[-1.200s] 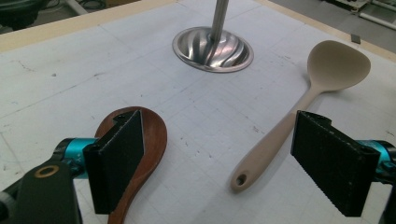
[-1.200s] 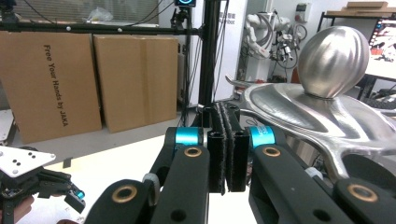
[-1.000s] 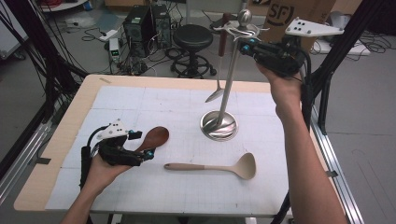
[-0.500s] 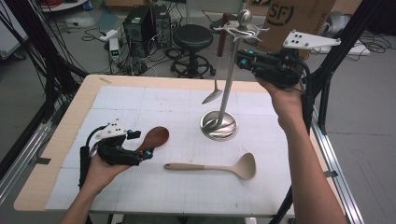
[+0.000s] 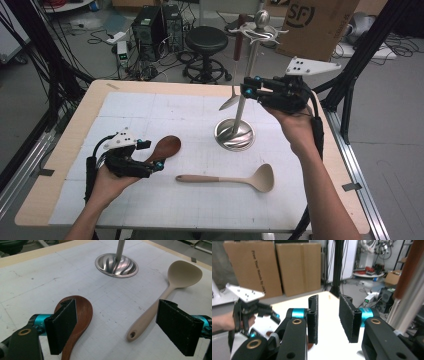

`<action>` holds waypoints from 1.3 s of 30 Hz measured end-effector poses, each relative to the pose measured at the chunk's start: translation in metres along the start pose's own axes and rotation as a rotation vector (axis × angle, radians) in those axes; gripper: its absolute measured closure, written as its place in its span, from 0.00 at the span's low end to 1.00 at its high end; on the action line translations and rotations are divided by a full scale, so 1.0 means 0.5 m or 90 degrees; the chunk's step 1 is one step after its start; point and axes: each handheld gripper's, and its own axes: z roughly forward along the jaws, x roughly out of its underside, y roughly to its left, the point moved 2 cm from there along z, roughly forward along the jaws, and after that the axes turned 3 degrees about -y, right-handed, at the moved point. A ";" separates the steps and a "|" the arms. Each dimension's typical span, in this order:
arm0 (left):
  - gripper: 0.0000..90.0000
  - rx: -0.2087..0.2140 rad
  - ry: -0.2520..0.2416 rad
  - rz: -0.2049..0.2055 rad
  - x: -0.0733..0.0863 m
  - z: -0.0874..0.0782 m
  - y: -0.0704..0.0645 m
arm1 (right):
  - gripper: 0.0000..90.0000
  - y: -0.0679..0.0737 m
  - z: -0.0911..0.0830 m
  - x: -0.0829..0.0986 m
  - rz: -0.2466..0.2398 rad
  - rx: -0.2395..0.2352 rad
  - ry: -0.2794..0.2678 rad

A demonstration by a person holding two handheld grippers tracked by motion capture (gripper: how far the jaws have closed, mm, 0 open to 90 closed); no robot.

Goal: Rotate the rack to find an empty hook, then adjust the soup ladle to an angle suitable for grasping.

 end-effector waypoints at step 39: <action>0.19 0.000 0.009 -0.001 0.010 0.008 -0.002 | 0.63 0.096 0.097 0.295 0.029 -0.061 0.183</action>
